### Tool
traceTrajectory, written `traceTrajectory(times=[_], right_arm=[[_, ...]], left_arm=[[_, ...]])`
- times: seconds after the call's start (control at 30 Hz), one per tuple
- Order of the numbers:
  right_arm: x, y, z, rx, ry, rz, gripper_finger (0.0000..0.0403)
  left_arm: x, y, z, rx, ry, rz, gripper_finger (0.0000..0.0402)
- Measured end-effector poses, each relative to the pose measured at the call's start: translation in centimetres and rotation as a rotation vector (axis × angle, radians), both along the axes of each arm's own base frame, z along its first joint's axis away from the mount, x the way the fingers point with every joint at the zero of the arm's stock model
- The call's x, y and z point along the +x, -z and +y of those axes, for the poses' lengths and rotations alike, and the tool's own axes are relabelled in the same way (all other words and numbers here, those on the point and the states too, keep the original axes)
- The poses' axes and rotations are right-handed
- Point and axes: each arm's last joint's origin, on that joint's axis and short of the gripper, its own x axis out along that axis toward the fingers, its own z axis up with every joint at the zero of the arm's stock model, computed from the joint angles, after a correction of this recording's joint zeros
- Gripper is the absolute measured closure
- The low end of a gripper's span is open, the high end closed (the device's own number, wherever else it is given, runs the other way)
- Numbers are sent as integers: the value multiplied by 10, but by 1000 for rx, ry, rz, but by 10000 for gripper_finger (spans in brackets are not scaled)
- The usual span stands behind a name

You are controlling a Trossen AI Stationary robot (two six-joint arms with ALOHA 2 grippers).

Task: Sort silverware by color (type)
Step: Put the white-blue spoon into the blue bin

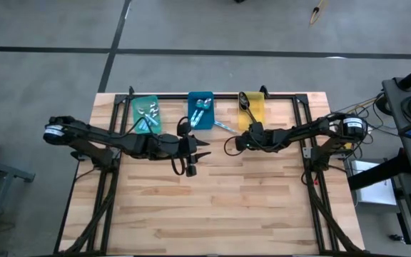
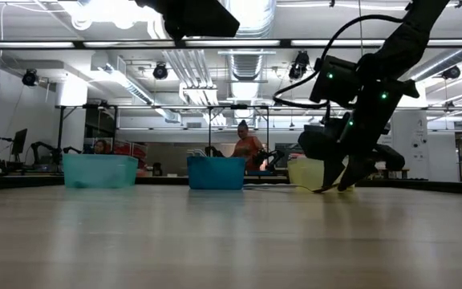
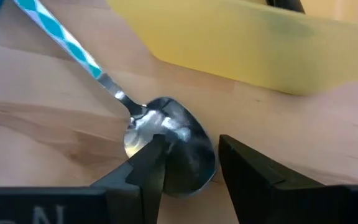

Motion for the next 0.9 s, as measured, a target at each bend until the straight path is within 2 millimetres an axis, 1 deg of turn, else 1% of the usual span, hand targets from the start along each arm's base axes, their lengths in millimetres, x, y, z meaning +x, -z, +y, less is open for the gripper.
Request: traceTrajectory(times=[0.23, 0.43, 0.53, 0.73, 0.9], right_arm=[[0, 0, 0, -1, -1, 3, 313], [0, 0, 0, -26, -42, 31, 356], [0, -1, 0, -29, -47, 32, 367], [0, -1, 1, -35, -73, 47, 373], [-2, -8, 12, -35, -152, 69, 392]], left_arm=[[0, -1, 0, -7, -2, -7, 281], [1, -2, 0, -27, -8, -28, 281], [1, -3, 0, -50, -14, -43, 281], [1, -2, 0, -80, -23, -46, 281], [-1, 4, -2, -119, -39, 13, 281]])
